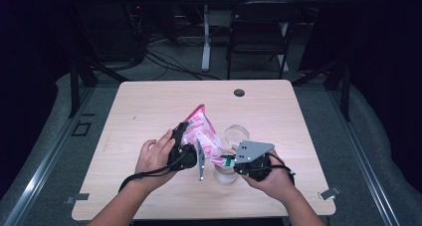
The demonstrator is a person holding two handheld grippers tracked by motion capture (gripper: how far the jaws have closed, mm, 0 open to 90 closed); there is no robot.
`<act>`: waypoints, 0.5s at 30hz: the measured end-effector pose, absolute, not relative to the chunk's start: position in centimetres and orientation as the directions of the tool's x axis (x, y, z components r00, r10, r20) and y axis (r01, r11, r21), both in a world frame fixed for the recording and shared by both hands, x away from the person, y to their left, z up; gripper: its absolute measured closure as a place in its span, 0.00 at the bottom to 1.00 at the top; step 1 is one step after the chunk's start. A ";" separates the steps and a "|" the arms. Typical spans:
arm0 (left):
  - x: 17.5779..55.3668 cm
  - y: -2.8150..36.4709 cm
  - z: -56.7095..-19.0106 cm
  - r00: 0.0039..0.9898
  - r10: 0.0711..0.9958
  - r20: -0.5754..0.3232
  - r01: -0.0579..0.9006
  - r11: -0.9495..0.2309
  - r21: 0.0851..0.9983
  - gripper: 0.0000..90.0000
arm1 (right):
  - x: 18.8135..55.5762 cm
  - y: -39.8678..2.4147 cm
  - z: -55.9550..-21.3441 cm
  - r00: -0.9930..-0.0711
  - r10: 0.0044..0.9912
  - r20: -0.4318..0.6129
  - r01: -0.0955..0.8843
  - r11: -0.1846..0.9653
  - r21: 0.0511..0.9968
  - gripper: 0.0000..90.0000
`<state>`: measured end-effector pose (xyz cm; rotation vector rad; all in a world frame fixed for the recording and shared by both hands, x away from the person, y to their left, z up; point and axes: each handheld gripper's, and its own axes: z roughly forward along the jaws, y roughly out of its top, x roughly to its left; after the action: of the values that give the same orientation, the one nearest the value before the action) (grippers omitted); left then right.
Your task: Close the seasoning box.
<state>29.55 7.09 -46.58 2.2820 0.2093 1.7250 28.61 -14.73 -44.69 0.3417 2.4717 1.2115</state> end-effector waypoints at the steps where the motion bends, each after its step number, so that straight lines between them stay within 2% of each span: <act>1: 29.5 7.1 -46.6 0.279 0.276 0.920 -0.049 -0.953 0.301 0.65 | 28.6 -14.7 -44.7 -0.903 0.370 -0.218 0.055 0.603 0.796 1.00; 15: 29.5 7.1 -46.5 0.275 0.276 0.921 -0.049 -0.953 0.300 0.65 | 28.6 -14.7 -44.7 -0.903 0.370 -0.219 0.055 0.603 0.796 1.00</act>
<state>29.49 7.06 -46.46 2.2782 0.2096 1.7312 28.58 -14.72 -44.73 0.3417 2.4702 1.2080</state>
